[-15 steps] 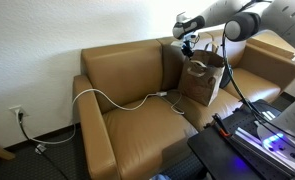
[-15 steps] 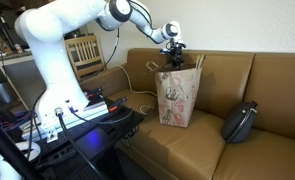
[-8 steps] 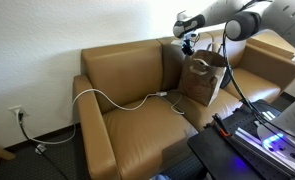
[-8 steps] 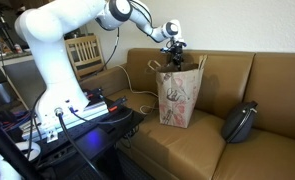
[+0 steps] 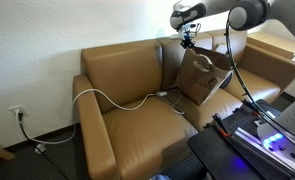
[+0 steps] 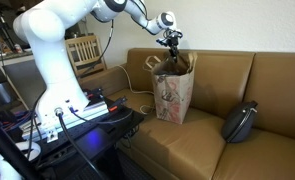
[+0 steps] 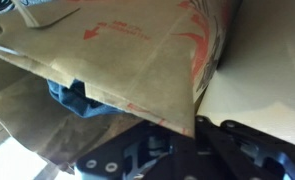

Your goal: Move the bag to the left

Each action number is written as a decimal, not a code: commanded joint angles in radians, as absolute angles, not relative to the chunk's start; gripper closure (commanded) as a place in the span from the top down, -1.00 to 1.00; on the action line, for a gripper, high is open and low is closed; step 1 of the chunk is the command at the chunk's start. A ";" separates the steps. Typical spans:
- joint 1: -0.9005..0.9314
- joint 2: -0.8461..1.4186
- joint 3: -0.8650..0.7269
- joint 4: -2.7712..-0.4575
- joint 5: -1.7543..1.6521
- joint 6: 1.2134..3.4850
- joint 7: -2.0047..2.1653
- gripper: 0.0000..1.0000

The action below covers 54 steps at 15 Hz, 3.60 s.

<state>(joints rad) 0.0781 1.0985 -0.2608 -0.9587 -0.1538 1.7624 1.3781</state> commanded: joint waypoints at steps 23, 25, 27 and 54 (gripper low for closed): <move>0.276 0.319 0.037 -1.621 -0.452 1.698 0.788 -1.00; 0.291 0.324 0.050 -1.627 -0.469 1.658 0.713 -1.00; 0.294 0.374 0.036 -1.597 -0.470 1.673 0.770 -0.98; 0.389 0.557 0.057 -1.600 -0.575 1.863 0.415 -1.00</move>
<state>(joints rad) 0.3869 0.5557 0.0574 -1.6039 -0.5759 1.8657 0.4152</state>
